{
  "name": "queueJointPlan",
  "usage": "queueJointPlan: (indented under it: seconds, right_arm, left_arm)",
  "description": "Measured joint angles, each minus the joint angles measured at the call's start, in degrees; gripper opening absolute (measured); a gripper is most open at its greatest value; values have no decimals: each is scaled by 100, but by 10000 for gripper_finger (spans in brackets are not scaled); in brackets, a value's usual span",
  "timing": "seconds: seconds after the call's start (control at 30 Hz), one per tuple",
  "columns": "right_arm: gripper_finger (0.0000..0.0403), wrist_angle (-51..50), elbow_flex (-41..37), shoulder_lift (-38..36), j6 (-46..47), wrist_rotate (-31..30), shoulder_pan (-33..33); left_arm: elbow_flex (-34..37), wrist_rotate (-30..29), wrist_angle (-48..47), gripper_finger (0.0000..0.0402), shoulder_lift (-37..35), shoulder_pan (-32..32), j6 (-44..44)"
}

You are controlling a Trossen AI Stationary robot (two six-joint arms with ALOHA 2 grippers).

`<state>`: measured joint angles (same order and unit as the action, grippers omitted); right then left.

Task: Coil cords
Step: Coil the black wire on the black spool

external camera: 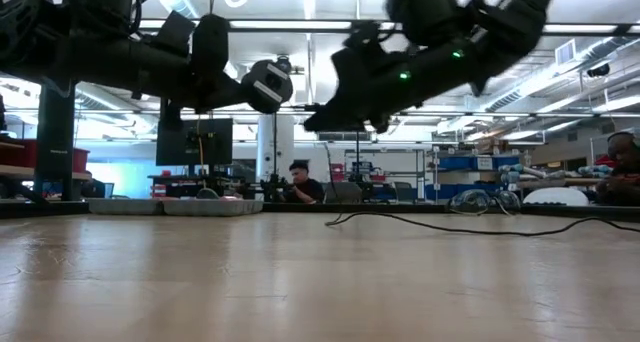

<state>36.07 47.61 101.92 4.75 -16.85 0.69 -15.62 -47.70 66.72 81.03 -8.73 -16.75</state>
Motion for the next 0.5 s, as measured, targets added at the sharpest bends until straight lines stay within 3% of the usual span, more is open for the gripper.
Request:
queueJointPlan:
  seconds: [0.1,0.23,0.5]
  right_arm:
    - [2,-800,574,249,-152,86,-1]
    - [1,-1077,1110,543,-340,418,0]
    - [1,-1342,1654,663,-625,661,50]
  left_arm:
    - [-34,291,42,0,0,0,2]
    - [-151,367,-38,0,0,0,0]
    - [-626,332,-1690,0,2,0,-33]
